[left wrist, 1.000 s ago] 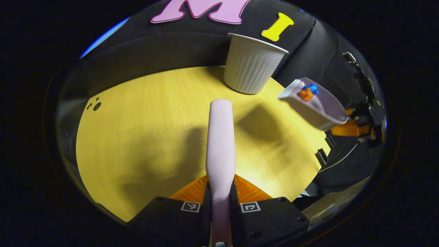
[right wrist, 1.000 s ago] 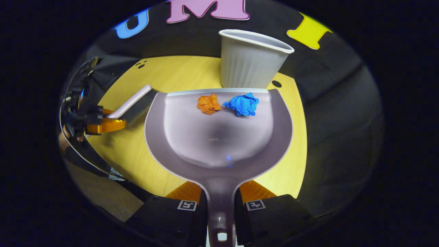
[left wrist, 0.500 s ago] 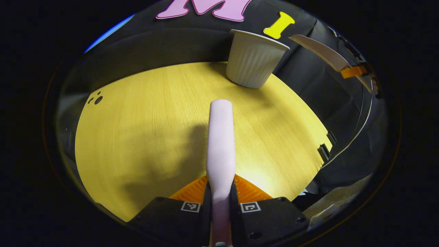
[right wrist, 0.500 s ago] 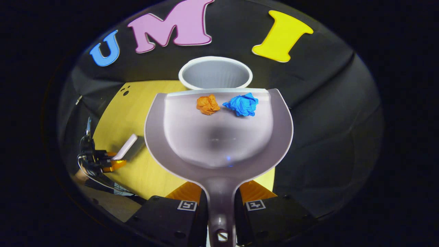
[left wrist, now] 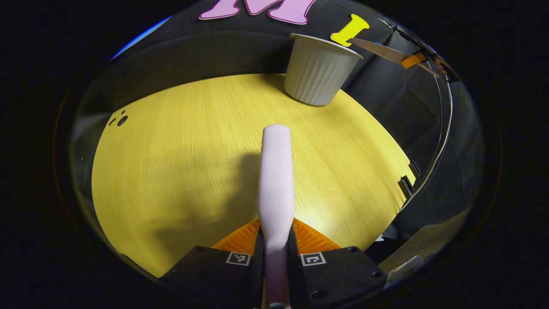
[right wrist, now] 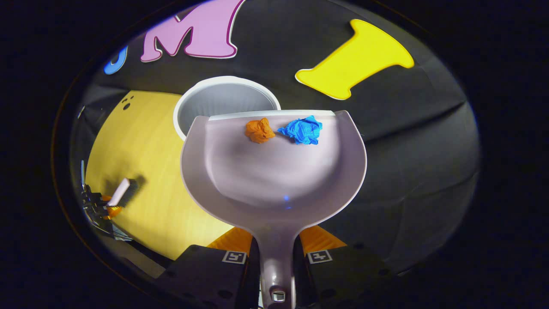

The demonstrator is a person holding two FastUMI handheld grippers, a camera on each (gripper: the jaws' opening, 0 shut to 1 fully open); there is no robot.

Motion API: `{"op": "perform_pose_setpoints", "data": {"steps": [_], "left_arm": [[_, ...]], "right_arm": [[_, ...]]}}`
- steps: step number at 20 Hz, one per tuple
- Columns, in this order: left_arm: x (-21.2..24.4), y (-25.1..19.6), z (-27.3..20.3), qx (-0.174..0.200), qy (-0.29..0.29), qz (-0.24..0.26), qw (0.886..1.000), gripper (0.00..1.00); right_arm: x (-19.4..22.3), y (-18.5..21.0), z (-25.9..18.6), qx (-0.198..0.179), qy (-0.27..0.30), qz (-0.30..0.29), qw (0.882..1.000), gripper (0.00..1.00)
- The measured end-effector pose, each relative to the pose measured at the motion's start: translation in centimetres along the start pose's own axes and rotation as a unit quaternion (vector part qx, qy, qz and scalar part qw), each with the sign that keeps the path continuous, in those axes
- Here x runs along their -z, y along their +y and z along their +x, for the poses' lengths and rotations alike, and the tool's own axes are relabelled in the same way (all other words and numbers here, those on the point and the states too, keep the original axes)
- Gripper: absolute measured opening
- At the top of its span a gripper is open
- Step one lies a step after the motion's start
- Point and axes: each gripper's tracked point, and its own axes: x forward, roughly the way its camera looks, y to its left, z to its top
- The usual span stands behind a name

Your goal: Pick up the small broom and dustpan from the desktop, sweep the trash into the dustpan with the broom, and then empty the trash into the garbage bin.

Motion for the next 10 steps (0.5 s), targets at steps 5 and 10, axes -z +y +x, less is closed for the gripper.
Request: {"op": "perform_pose_setpoints", "data": {"steps": [5, 10], "left_arm": [[0.3, 1.2, -0.3, -0.005, -0.003, -0.014, 1.0, 0.28], [0.9, 2.1, -0.1, -0.011, -0.002, -0.031, 0.999, 0.28]], "right_arm": [[-2.9, -2.4, 1.6, 0.043, 0.039, -0.073, 0.996, 0.36], [-4.2, -2.4, 1.9, 0.042, 0.077, -0.124, 0.988, 0.36]]}}
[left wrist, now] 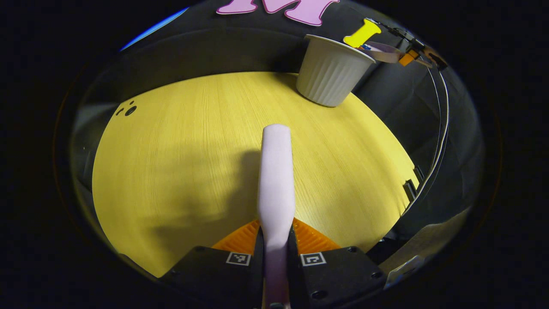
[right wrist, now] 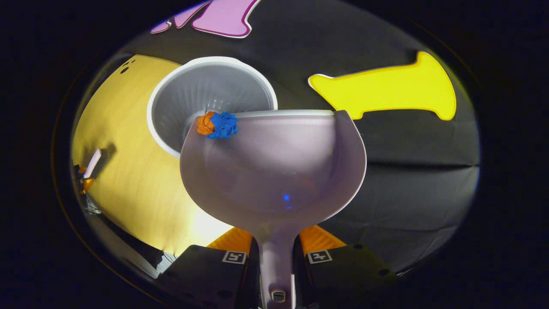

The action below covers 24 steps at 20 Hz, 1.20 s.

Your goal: Pick up the small broom and dustpan from the desktop, sweep the trash into the dustpan with the broom, and then empty the trash into the garbage bin.

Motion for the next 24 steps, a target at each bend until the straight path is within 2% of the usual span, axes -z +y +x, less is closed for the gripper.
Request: {"op": "perform_pose_setpoints", "data": {"steps": [4, 10, 14, 24], "left_arm": [[0.0, -0.1, 0.2, 0.0, 0.002, 0.001, 1.0, 0.28], [0.1, -0.3, 0.6, 0.002, 0.004, 0.001, 1.0, 0.28], [0.3, -0.3, 0.5, 0.0, 0.002, -0.003, 1.0, 0.28], [0.8, 0.3, 0.2, -0.014, 0.002, -0.018, 1.0, 0.28]], "right_arm": [[-1.4, 0.3, -0.1, -0.002, 0.014, -0.04, 0.999, 0.36], [-3.6, -0.6, -0.7, 0.052, 0.024, -0.144, 0.988, 0.36], [-4.1, 0.1, -0.8, 0.05, 0.015, -0.17, 0.984, 0.36], [-4.1, -0.2, -0.3, 0.048, 0.006, -0.151, 0.987, 0.36]]}}
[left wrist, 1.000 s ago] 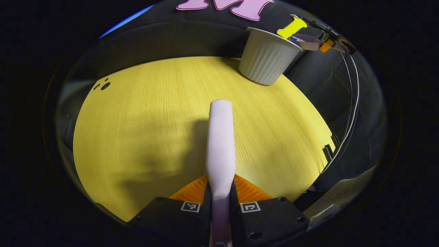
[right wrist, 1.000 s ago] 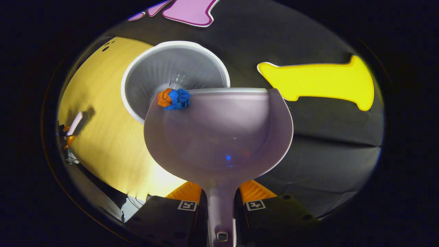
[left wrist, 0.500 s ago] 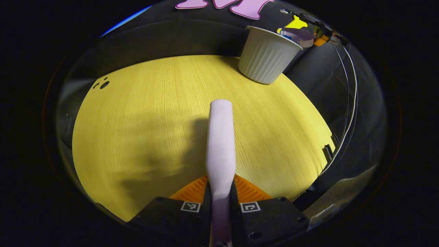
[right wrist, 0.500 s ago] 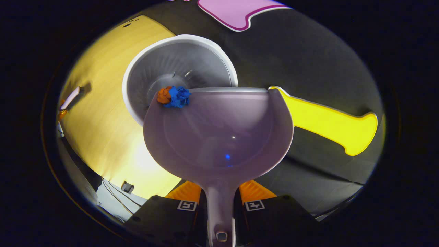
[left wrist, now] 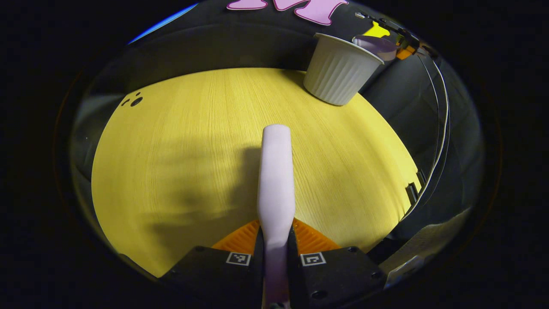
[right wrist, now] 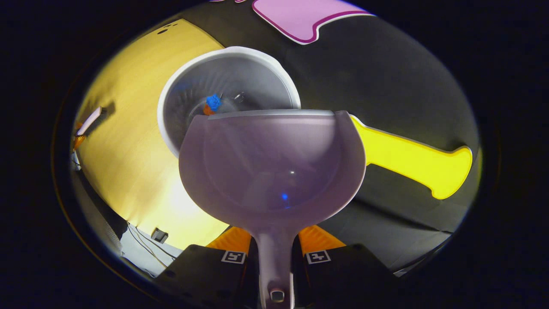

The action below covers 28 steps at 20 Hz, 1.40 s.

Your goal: Pick up the small broom and dustpan from the desktop, sweep the trash into the dustpan with the broom, and then empty the trash into the garbage bin.

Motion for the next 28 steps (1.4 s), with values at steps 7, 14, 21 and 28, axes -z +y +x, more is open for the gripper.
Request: {"op": "perform_pose_setpoints", "data": {"steps": [7, 14, 21, 28], "left_arm": [[-0.3, 0.6, -0.5, -0.015, -0.006, -0.002, 1.0, 0.28], [-0.6, 1.0, -0.8, -0.027, -0.002, 0.004, 1.0, 0.28], [-0.8, 1.3, -1.0, -0.041, 0.001, 0.013, 0.999, 0.28], [-0.8, 1.7, -1.1, -0.053, 0.005, 0.019, 0.998, 0.28]], "right_arm": [[1.8, 0.6, -0.6, -0.036, -0.049, 0.091, 0.994, 0.36], [3.9, 1.9, -4.9, -0.069, -0.123, 0.157, 0.977, 0.36], [6.1, 8.1, -8.0, -0.114, -0.175, 0.173, 0.962, 0.36], [6.8, 19.9, -8.0, -0.193, -0.19, 0.184, 0.945, 0.36]]}}
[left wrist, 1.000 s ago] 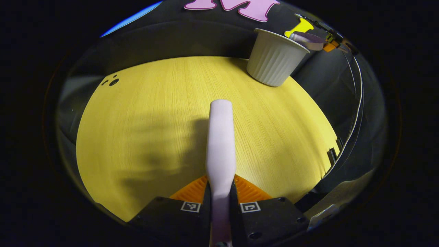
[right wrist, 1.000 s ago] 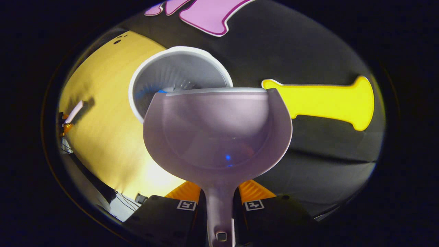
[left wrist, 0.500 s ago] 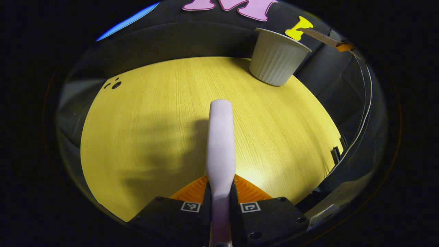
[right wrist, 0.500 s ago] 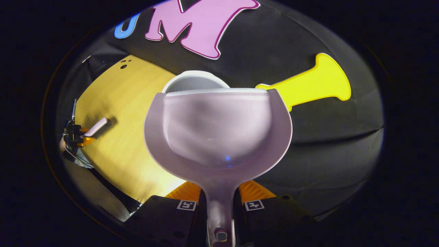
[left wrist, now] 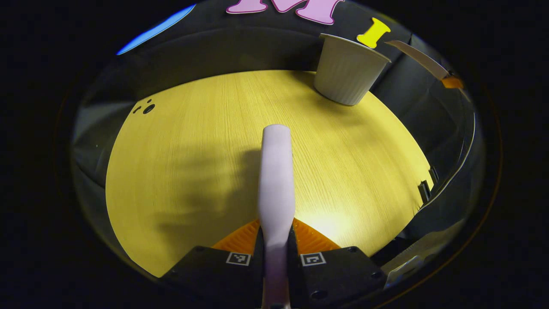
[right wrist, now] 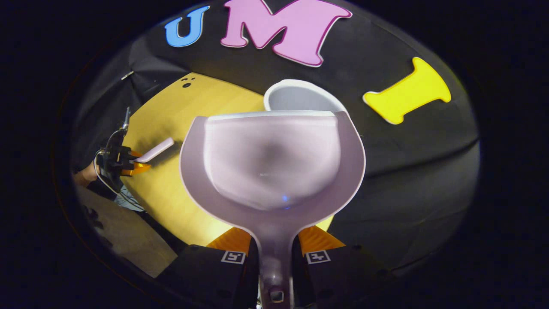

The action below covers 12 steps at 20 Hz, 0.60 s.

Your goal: Pick up the small broom and dustpan from the desktop, sweep the trash into the dustpan with the broom, and then empty the trash into the garbage bin.

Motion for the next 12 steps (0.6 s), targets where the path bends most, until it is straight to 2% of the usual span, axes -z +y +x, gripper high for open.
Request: {"op": "perform_pose_setpoints", "data": {"steps": [8, 12], "left_arm": [[0.4, 1.6, -0.4, -0.019, 0.004, 0.002, 1.0, 0.28], [0.4, 1.9, -0.2, -0.027, 0.005, 0.013, 1.0, 0.28]], "right_arm": [[7.3, 9.4, 6.2, -0.055, 0.036, 0.029, 0.997, 0.36], [9.6, 11.8, 9.3, -0.056, 0.046, 0.043, 0.996, 0.36]]}}
